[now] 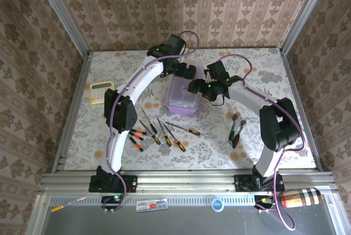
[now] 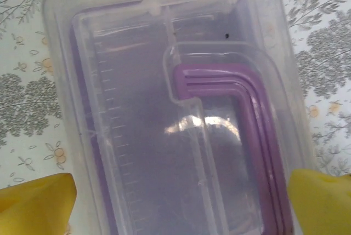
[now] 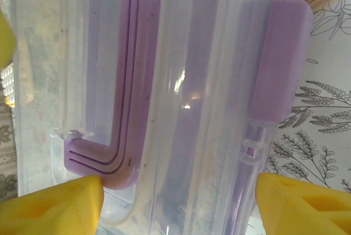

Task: Pack the tool kit

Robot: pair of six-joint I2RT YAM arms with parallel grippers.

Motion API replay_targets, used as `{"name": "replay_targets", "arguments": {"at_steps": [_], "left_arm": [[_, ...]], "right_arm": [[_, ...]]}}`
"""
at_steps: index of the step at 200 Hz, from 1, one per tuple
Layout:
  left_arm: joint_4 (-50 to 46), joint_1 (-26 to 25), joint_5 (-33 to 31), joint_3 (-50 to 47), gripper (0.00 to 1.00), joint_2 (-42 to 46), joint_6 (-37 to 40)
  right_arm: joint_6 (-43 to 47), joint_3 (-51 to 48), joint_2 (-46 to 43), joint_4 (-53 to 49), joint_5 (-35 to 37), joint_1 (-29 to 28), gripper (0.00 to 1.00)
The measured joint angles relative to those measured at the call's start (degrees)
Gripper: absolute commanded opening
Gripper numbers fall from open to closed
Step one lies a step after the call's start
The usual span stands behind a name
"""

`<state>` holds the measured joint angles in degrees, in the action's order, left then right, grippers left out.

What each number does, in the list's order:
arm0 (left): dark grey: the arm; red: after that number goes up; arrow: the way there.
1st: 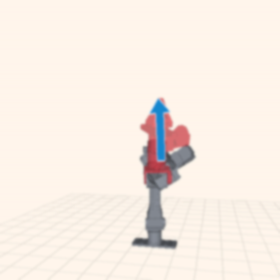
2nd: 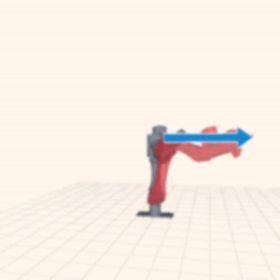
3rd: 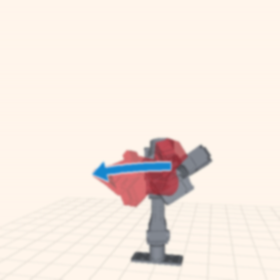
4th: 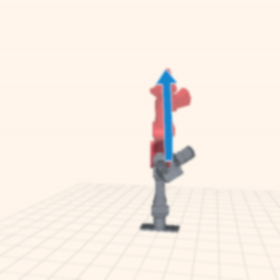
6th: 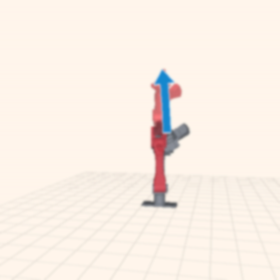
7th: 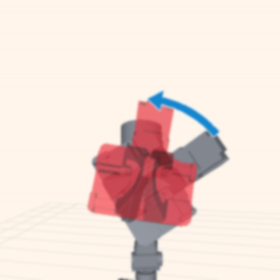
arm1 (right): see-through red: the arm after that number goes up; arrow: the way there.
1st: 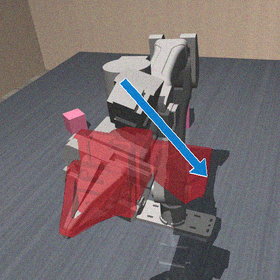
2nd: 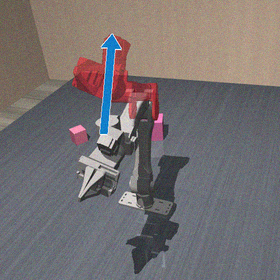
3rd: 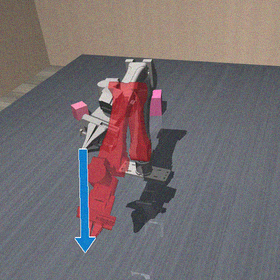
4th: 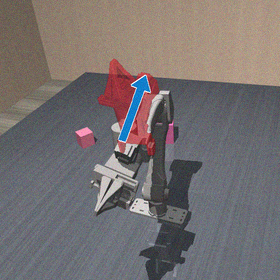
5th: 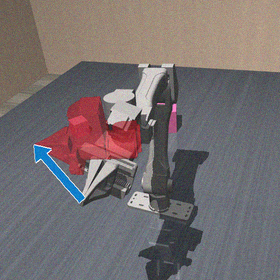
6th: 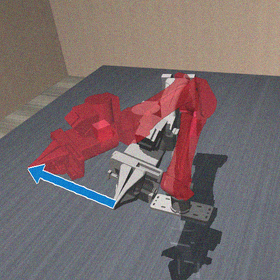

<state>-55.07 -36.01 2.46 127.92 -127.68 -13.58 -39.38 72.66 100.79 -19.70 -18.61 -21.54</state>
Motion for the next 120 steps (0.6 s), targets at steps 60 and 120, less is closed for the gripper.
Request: {"name": "replay_targets", "arguments": {"at_steps": [60,120], "left_arm": [[-4.3,0.2,-3.3,0.0,0.94,-1.4,1.1],[-4.0,0.6,0.3,-2.5,0.82,-1.5,1.7]], "right_arm": [[1.6,-7.7,-11.8,2.9,-0.5,7.8,0.89],[0.6,-18.2,-11.5,12.8,-7.5,12.0,0.91]]}}
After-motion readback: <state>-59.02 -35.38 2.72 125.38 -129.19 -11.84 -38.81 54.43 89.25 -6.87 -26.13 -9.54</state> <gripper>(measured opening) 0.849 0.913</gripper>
